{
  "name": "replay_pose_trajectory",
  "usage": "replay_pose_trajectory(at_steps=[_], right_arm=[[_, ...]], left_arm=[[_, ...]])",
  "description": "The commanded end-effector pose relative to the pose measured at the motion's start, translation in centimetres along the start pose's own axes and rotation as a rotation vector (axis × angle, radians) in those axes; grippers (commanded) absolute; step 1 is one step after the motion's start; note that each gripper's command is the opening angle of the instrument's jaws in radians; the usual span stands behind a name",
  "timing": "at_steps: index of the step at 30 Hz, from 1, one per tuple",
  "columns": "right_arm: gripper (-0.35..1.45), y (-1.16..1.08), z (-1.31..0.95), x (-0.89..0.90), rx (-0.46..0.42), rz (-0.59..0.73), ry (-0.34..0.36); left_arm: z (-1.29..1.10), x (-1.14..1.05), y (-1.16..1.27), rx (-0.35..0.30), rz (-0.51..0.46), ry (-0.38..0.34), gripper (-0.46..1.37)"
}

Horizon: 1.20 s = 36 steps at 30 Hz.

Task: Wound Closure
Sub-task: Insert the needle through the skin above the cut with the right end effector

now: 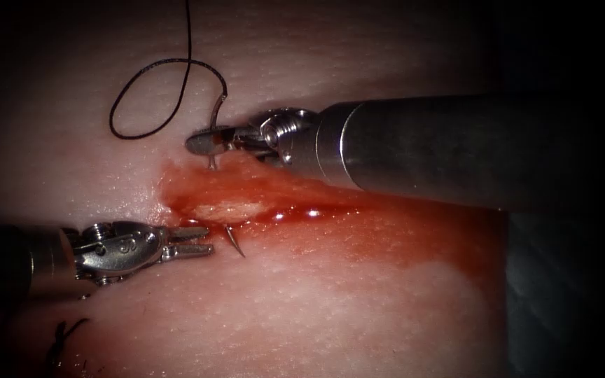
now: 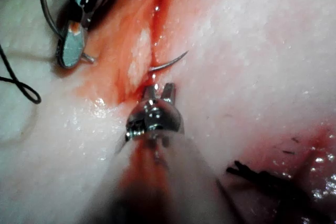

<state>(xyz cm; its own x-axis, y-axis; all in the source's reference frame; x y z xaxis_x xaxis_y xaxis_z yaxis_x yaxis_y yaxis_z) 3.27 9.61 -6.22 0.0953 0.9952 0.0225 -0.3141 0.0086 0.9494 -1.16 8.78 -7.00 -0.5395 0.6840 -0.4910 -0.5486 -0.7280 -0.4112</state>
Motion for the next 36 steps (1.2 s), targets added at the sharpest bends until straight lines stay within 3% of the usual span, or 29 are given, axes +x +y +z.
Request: replay_pose_trajectory(at_steps=[1,3,8,12,21,27,31,36], right_arm=[[-0.35,0.04,0.02,0.0,0.017,-0.045,0.041],[0.46,0.11,0.02,0.12,0.071,-0.087,0.123],[0.7,0.25,0.05,0.26,0.078,-0.258,0.181],[1.1,0.36,0.05,0.34,0.058,-0.431,0.193],[1.02,0.51,-0.11,0.42,0.078,-0.634,0.178],[1.01,0.49,-0.18,0.47,0.138,-0.656,0.226],[0.9,0.48,-0.17,0.5,0.18,-0.662,0.266],[0.92,0.46,-0.18,0.56,0.185,-0.68,0.288]], left_arm=[[0.0,0.0,0.0,0.0,0.0,0.0,0.12],[0.0,0.0,0.0,-0.001,-0.001,0.0,0.12],[0.0,0.0,0.0,-0.001,0.0,0.0,0.11],[0.0,0.0,0.01,-0.001,-0.001,0.0,0.09],[0.0,0.0,0.01,-0.001,-0.001,0.0,0.07],[0.0,0.0,0.01,0.0,-0.001,0.0,0.07],[0.0,0.0,0.01,0.0,-0.001,0.0,0.07],[0.0,0.0,0.01,0.0,-0.001,0.0,0.07]])
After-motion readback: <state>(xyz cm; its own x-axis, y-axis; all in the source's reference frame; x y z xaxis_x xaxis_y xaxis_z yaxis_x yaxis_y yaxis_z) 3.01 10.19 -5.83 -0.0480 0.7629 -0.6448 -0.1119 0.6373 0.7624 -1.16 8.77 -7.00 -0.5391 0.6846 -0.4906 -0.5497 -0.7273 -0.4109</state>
